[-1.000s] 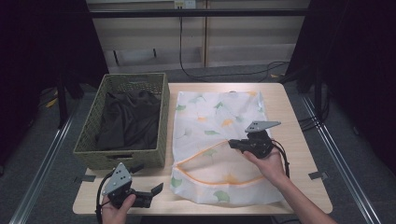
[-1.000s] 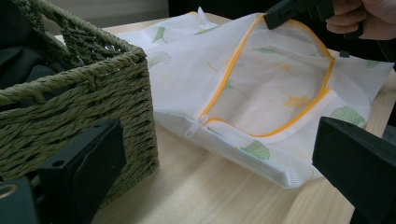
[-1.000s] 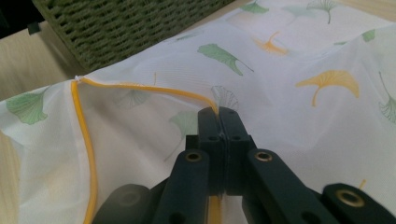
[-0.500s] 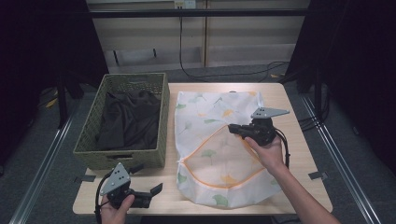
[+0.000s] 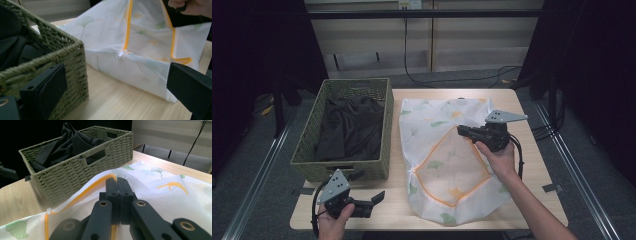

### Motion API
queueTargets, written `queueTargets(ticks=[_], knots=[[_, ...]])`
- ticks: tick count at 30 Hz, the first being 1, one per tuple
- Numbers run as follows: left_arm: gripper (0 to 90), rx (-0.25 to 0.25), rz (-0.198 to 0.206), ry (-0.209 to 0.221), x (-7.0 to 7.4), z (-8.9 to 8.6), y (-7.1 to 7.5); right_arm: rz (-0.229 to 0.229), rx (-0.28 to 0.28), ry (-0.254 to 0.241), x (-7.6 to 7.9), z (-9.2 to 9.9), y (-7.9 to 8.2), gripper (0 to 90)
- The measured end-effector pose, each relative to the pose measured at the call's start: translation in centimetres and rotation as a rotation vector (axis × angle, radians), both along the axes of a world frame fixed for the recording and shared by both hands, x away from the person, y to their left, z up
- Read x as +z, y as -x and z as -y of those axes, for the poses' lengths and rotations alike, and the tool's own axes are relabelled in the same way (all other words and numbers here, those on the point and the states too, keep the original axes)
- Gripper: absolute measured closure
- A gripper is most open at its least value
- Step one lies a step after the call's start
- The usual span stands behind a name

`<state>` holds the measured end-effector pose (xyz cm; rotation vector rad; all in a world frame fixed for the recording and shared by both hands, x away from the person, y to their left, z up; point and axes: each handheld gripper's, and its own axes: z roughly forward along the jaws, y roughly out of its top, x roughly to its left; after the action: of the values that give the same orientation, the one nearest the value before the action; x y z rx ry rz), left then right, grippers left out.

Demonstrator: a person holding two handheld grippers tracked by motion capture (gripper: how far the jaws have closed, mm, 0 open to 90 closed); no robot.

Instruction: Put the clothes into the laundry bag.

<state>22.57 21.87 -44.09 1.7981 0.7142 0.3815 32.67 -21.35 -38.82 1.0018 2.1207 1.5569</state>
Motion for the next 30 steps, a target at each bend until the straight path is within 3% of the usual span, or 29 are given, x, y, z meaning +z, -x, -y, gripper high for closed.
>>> queueTargets(ticks=[3, 6, 10, 17, 19, 21, 23, 25, 27, 30], knots=[[3.0, 0.001, 0.028, -0.035, 1.1, -0.2, -0.4, -0.002, 0.002, 0.004, -0.1, 0.0, 0.0, 89.1], [3.0, 0.038, 0.041, -0.074, 2.0, -0.8, -1.3, -0.008, 0.0, 0.006, -0.1, 0.0, 0.0, 89.1], [3.0, 0.058, 0.016, -0.049, 3.1, -1.8, -2.8, -0.016, 0.009, 0.017, -0.2, -0.2, 0.0, 89.1], [2.8, 0.04, -0.02, -0.088, 5.4, -2.3, -5.9, -0.025, 0.014, 0.027, -0.5, -0.4, -0.1, 89.1], [3.1, 0.044, -0.008, -0.121, 5.9, -2.7, -7.1, -0.025, 0.017, 0.031, -0.4, -0.4, 0.0, 89.1], [4.7, 0.055, -0.041, -0.115, 6.4, -3.2, -8.5, -0.023, 0.02, 0.03, -0.4, -0.4, 0.0, 89.0], [5.4, 0.111, -0.051, -0.145, 6.8, -3.8, -9.7, -0.026, 0.019, 0.032, -0.5, -0.4, 0.0, 89.0], [5.4, 0.117, -0.057, -0.153, 7.0, -4.1, -10.7, -0.027, 0.018, 0.032, -0.5, -0.3, 0.0, 89.0], [5.4, 0.139, -0.07, -0.188, 6.9, -4.7, -12.0, -0.029, 0.021, 0.033, -0.6, -0.3, -0.1, 89.0], [5.4, 0.2, -0.063, -0.193, 6.7, -5.7, -13.3, -0.032, 0.02, 0.036, -0.6, -0.4, -0.1, 89.0]])
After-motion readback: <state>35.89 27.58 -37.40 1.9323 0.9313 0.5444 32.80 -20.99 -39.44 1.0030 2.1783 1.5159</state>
